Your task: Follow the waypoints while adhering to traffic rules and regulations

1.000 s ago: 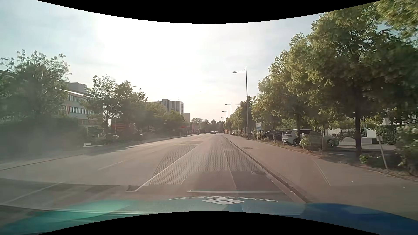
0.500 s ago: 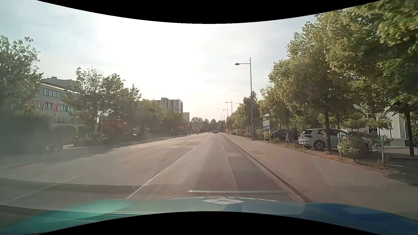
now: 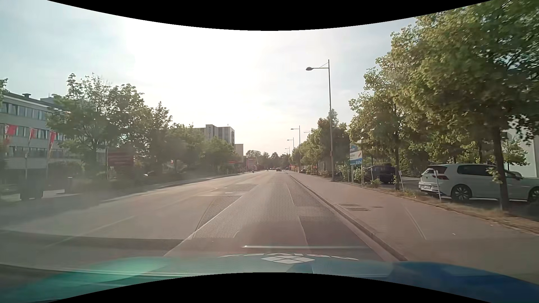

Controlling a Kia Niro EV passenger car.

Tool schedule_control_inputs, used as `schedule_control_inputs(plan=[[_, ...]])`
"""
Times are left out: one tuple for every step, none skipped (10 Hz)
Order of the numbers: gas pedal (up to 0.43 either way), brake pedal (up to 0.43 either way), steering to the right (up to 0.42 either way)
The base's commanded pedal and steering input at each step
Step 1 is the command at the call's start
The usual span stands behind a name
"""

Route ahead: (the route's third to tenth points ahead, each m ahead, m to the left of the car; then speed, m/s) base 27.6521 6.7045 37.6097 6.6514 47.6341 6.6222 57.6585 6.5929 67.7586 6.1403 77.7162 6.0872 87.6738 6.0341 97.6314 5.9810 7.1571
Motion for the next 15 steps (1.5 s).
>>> schedule_control_inputs(plan=[[0.157,0.000,-0.002],[0.157,0.000,-0.002],[0.157,0.000,-0.002],[0.157,0.000,-0.002],[0.157,0.000,-0.003],[0.157,0.000,-0.002],[0.157,0.000,-0.003],[0.157,0.000,-0.002],[0.157,0.000,-0.001],[0.157,0.000,0.001],[0.157,0.000,0.002],[0.157,0.000,0.001],[0.157,0.000,0.001],[0.157,0.000,0.001],[0.157,0.000,0.001]])
